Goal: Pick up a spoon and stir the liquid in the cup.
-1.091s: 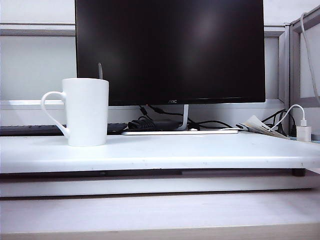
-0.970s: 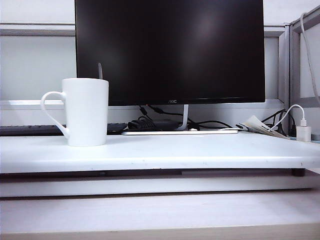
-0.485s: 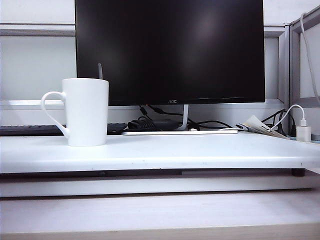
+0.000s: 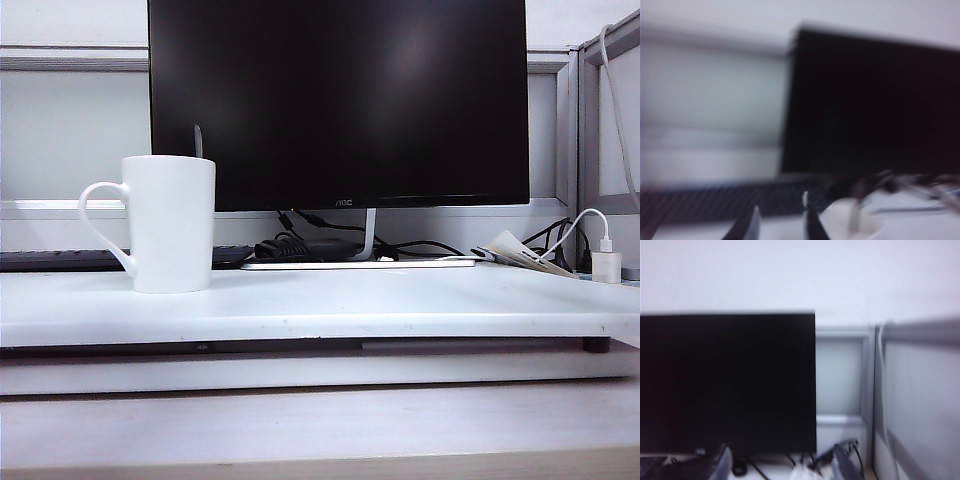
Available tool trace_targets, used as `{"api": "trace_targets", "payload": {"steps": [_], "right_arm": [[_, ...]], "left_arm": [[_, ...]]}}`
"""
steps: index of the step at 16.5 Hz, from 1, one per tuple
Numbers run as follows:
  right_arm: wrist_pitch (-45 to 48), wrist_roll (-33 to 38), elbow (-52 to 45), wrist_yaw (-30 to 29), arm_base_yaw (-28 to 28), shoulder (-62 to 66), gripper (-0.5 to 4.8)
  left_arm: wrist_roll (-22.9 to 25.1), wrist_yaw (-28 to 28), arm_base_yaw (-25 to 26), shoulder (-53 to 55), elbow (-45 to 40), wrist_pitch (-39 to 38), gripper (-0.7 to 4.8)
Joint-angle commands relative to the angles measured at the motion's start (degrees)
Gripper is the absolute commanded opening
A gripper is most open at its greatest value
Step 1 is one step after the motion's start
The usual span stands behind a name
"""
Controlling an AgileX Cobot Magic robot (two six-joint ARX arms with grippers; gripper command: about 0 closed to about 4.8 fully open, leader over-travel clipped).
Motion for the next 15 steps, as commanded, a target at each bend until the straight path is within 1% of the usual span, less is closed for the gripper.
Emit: {"api": "trace_targets", "payload": {"steps": [1,2,3,4,5,6,7,9,10,11,12,13,14,15], "right_arm": [[3.48,-0.15,8.98,-11.43,0.0,13.51,3.16],[5.07,-0.13,12.7,-15.8,0.04,20.15,3.16],[5.2,0.02,16.09,-18.4,0.07,25.97,3.15],[5.16,0.31,20.15,-22.38,0.48,32.7,3.15],[5.25,0.31,23.47,-24.68,1.86,38.73,3.15],[5.25,0.28,26.29,-25.49,3.65,43.5,3.15],[6.01,0.31,29.62,-25.99,6.62,49.66,3.15],[6.03,0.31,35.01,-26.93,12.13,59.21,3.15],[6.08,0.26,37.46,-26.82,14.75,63.56,3.15],[6.25,0.15,39.45,-26.47,16.39,67.3,3.15],[6.95,0.07,41.99,-27.12,18.18,72.63,3.15],[6.88,0.09,43.76,-28.33,18.99,75.93,3.16],[6.86,0.24,45.46,-30.77,19.82,79.25,3.25],[6.88,0.98,45.97,-31.06,20.52,80.98,3.63]], "left_arm": [[-0.07,7.72,-0.04,7.91,7.5,0.24,4.64],[-0.26,13.51,-0.04,12.11,9.6,0.55,4.79],[-0.28,18.62,-0.07,15.89,11.17,0.59,4.79],[-0.31,21.38,-0.07,18.71,12.26,0.7,4.79],[-0.31,21.44,-0.07,21.03,13.05,0.68,4.79],[-0.33,21.42,-0.15,22.8,13.35,0.79,4.79],[-0.31,21.27,-0.7,25.33,13.42,0.83,4.79],[-0.24,21.18,-3.67,32.04,13.44,0.92,4.79],[-0.26,19.67,-6.05,35.78,13.42,1.51,4.79],[0.09,16.46,-8.74,39.5,13.44,2.91,4.79],[2.71,12.92,-12.48,44.37,13.44,5.77,4.79],[4.55,10.32,-15.17,48.04,13.44,8.61,4.79],[4.83,7.63,-17.99,52.5,13.49,12.5,4.79],[4.46,5.75,-19.76,54.95,13.55,13.77,4.79]]}}
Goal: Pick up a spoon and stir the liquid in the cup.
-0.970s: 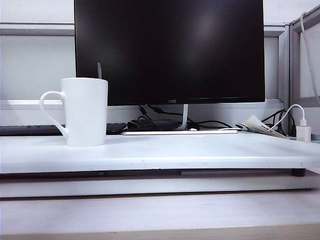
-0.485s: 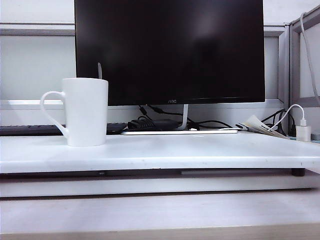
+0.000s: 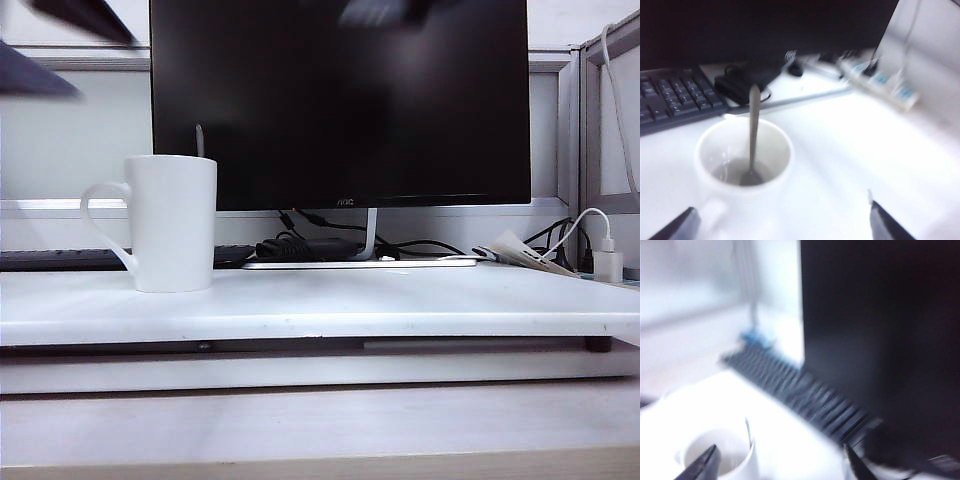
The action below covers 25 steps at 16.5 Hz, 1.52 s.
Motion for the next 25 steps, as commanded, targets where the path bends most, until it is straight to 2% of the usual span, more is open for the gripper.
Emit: {"api": "trace_targets", "payload": {"steps": [1,2,6,13,14,16,18,19,20,25], "right_arm": [[0.81,1.03,1.62,-2.69,2.01,3.89,4.02],[1.57,1.01,1.62,-3.1,2.8,5.4,4.03],[7.96,2.47,2.32,-3.98,5.9,11.72,3.99],[8.09,3.34,12.17,-5.68,8.07,22.47,3.89],[8.04,3.37,12.61,-5.7,8.2,22.86,3.66],[8.02,3.32,12.61,-5.62,8.24,23.3,3.63],[8.79,3.3,12.61,-5.11,8.26,24.83,3.47],[9.81,3.06,12.61,-5.03,8.28,25.46,3.05],[12.96,2.95,12.61,-5.16,8.5,26.62,2.92],[16.65,2.91,12.61,-3.52,8.55,29.24,2.89]], "left_arm": [[0.59,-7.93,-4.59,6.08,0.39,5.9,4.79],[0.98,-11.98,-5.62,7.04,0.39,6.12,4.79],[2.03,-17.79,-5.62,6.93,0.66,8.55,4.79],[1.86,-16.68,-6.86,5.25,0.66,7.19,4.79],[1.86,-16.68,-6.86,4.81,0.66,6.27,4.79],[2.49,-17.31,-6.84,3.28,0.66,1.36,4.79],[5.35,-17.31,-6.78,2.69,0.66,-0.72,4.79],[6.23,-17.31,-6.8,2.62,0.66,-0.87,4.79],[6.19,-17.33,-6.78,2.62,0.66,-0.96,4.79],[9.42,-17.35,-6.73,2.64,0.59,-2.75,4.79]]}}
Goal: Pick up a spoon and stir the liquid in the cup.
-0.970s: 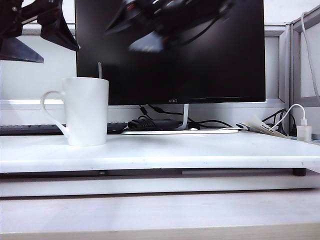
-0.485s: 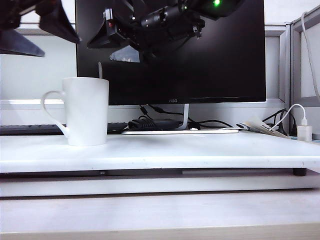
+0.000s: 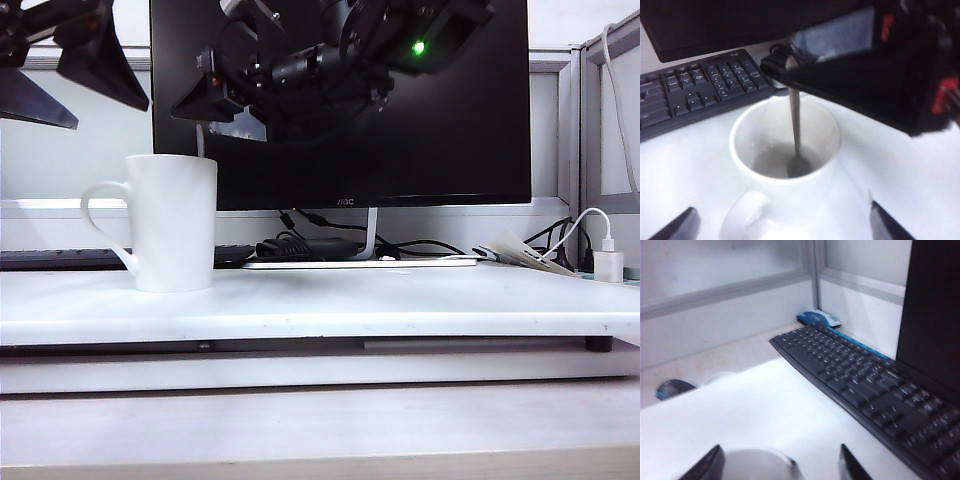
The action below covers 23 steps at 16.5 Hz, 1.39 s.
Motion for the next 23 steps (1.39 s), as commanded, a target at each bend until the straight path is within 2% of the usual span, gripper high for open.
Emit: {"api": "trace_targets", "payload": {"steps": [1,2,4,6,8,12,14,15,17,23], "right_arm": [[1.79,-0.09,0.11,1.11,0.09,1.11,2.68],[3.23,-0.07,0.11,1.11,0.17,1.51,2.31],[5.16,-0.04,0.11,1.14,0.39,2.01,1.97],[5.51,-0.04,0.11,1.66,0.48,2.08,1.96],[5.46,-0.04,0.11,2.16,0.59,2.08,1.2],[4.98,-0.07,0.11,2.21,0.59,2.1,1.09],[4.63,-0.07,0.11,2.21,0.59,2.1,0.38],[4.66,-0.07,0.11,2.23,0.59,2.1,0.38],[4.63,-0.07,0.11,2.25,0.59,2.1,-0.07],[2.29,-0.04,0.11,2.01,0.57,1.2,-0.06]], "left_arm": [[2.12,-0.17,-0.02,-0.2,0.17,-1.33,4.79],[2.12,-0.26,-0.02,-0.2,0.17,-2.21,4.79],[2.12,-1.53,-0.02,-0.2,0.17,-2.73,4.79],[2.12,-2.27,-0.02,-0.2,0.17,-2.75,4.79],[2.12,-2.71,-0.02,-0.2,0.17,-2.78,4.79],[2.12,-2.69,-0.02,-0.2,0.17,-2.82,4.79],[2.12,-2.69,-0.02,-0.2,0.17,-3.02,4.79],[2.12,-2.69,-0.02,-0.2,0.17,-3.43,4.79],[2.12,-2.71,-0.02,-0.2,0.17,-4.15,4.79],[2.12,-2.71,-0.02,-0.2,0.17,-4.44,4.79]]}}
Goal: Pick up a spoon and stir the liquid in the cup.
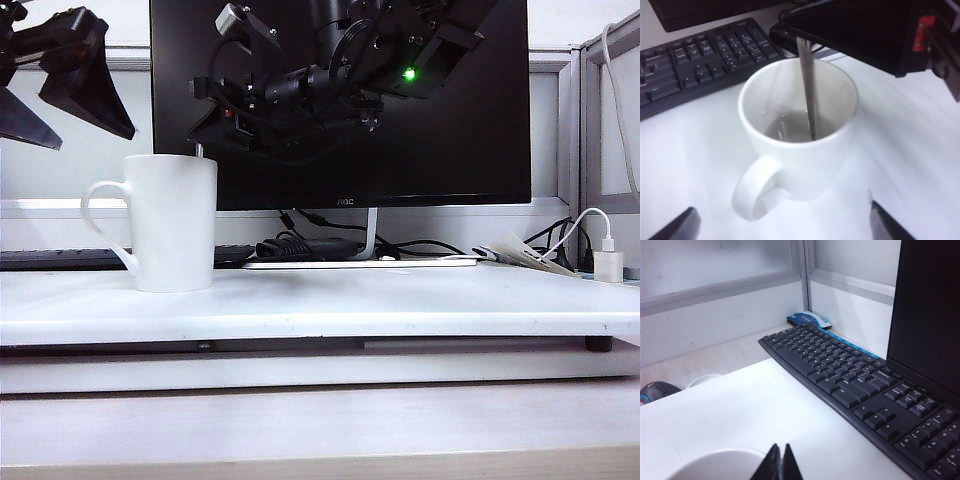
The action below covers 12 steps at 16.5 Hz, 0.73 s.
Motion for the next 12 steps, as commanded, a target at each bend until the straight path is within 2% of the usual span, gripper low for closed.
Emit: {"api": "trace_targets", "payload": {"steps": [1,7,12], "right_arm": [[-2.21,0.04,0.22,-0.37,0.07,-1.9,-0.06],[-5.49,-0.28,6.64,-3.34,0.96,-3.1,-0.06],[-6.78,-2.56,7.32,-4.09,1.68,-2.62,-0.06]], "left_arm": [[0.04,-0.15,-0.02,-0.15,0.17,0.52,4.79],[0.02,-0.15,-0.02,-0.17,0.17,0.52,4.79],[0.02,-0.15,-0.02,-0.52,0.17,0.44,4.79]]}}
